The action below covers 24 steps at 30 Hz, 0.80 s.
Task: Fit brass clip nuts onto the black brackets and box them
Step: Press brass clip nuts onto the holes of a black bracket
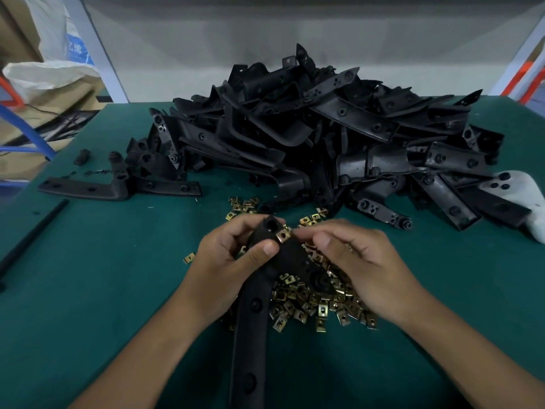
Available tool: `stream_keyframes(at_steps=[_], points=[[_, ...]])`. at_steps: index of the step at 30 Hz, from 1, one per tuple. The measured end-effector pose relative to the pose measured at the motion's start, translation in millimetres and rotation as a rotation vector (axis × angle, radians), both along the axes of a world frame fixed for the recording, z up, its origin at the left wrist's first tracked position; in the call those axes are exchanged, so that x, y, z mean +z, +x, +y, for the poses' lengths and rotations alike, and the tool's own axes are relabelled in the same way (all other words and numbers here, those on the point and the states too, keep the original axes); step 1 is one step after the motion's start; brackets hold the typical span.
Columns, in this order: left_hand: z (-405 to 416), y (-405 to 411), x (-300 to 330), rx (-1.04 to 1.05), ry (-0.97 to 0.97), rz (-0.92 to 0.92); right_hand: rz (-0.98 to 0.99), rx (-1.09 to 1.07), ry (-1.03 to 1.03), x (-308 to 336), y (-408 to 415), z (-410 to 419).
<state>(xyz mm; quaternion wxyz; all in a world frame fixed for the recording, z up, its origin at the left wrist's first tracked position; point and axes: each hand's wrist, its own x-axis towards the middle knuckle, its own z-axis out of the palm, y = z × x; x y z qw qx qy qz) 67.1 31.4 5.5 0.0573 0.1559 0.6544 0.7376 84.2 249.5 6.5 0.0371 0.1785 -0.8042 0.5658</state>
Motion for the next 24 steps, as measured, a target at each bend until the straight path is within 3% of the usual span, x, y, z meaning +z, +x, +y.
stream_keyframes(at_steps=[4,6,11,20,24], points=[[-4.4,-4.7,0.3,0.068,0.066,-0.08,0.086,-0.076,0.61,-9.7,-11.4,16.9],[-6.6,-6.8,1.0,0.088,0.092,-0.104,0.14,-0.073,0.744,-14.2,-9.9,16.2],[-9.5,-9.3,2.5,0.081,0.179,-0.123,0.196,-0.089,0.716,-13.3,-6.4,10.2],[-6.1,-5.4,2.8,0.024,0.108,-0.06,0.171,-0.11,0.61,-6.8,-4.8,8.6],[-5.0,-4.3,2.0,0.024,0.127,-0.074,0.06,-0.139,0.395,-5.4,-5.4,7.3]])
